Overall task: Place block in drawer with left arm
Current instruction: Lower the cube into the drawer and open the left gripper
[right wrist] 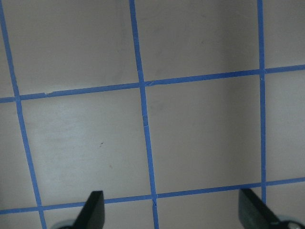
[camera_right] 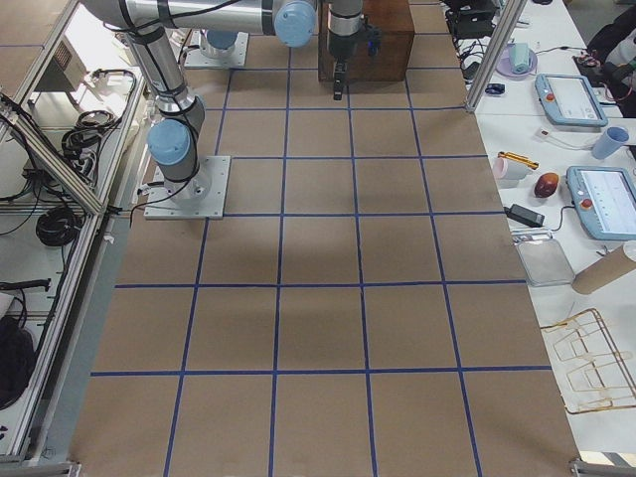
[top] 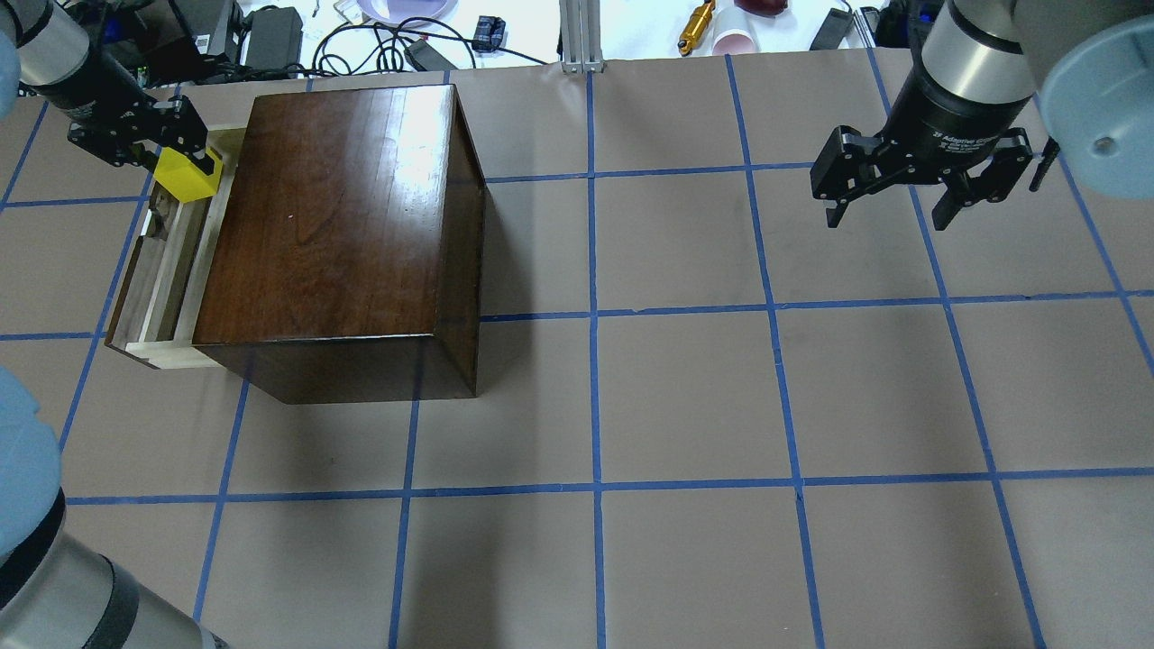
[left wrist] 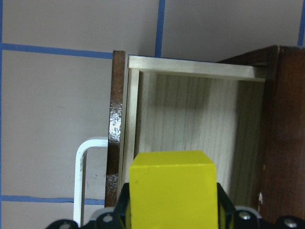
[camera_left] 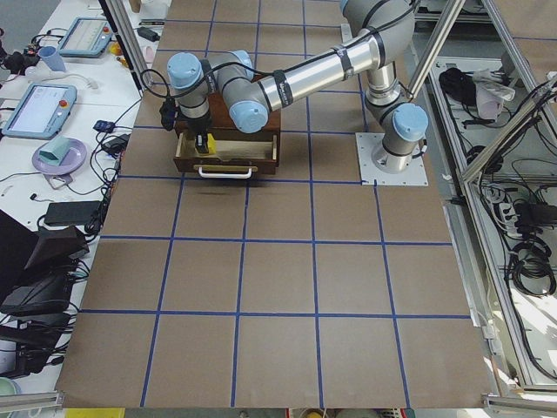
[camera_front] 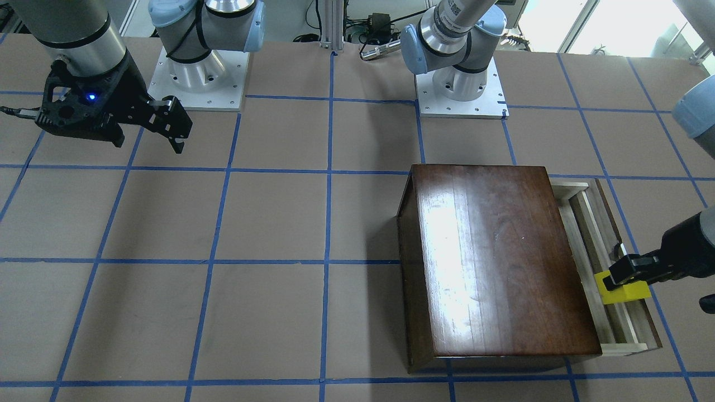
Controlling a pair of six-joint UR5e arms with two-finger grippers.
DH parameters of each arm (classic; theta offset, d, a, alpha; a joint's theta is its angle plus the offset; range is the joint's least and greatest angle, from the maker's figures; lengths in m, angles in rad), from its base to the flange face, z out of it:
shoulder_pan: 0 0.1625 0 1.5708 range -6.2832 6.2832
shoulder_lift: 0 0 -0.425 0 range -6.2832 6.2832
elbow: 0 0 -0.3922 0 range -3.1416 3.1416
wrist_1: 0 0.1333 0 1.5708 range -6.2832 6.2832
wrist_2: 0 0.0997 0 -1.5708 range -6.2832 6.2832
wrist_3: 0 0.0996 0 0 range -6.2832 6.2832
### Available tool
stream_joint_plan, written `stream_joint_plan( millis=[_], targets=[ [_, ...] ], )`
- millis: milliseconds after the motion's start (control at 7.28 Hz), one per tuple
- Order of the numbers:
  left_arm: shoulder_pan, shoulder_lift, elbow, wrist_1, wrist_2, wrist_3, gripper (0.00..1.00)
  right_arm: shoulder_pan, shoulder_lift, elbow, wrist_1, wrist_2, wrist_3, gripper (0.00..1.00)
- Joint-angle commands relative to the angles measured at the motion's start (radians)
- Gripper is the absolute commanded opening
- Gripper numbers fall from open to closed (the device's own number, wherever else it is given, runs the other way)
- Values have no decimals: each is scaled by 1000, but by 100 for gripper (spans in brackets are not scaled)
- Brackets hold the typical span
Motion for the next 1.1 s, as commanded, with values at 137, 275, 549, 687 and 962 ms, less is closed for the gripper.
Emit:
stream_joint_plan(
  millis=[137, 275, 549, 687, 962],
  targets=[
    [0, 2, -67, 54, -1, 20, 3, -1, 0, 0, 0, 0, 0, 100],
    [0, 5, -68, 52, -2, 17, 11, 0, 0, 0, 0, 0, 0, 100],
    [-1, 15, -72, 35, 1, 15, 100, 0, 0, 0, 0, 0, 0, 100],
    [-1, 16, -72, 31, 1, 15, 100, 0, 0, 0, 0, 0, 0, 100],
    [-1, 31, -58, 2, 4, 13, 100, 0, 0, 0, 0, 0, 0, 100]
  ],
)
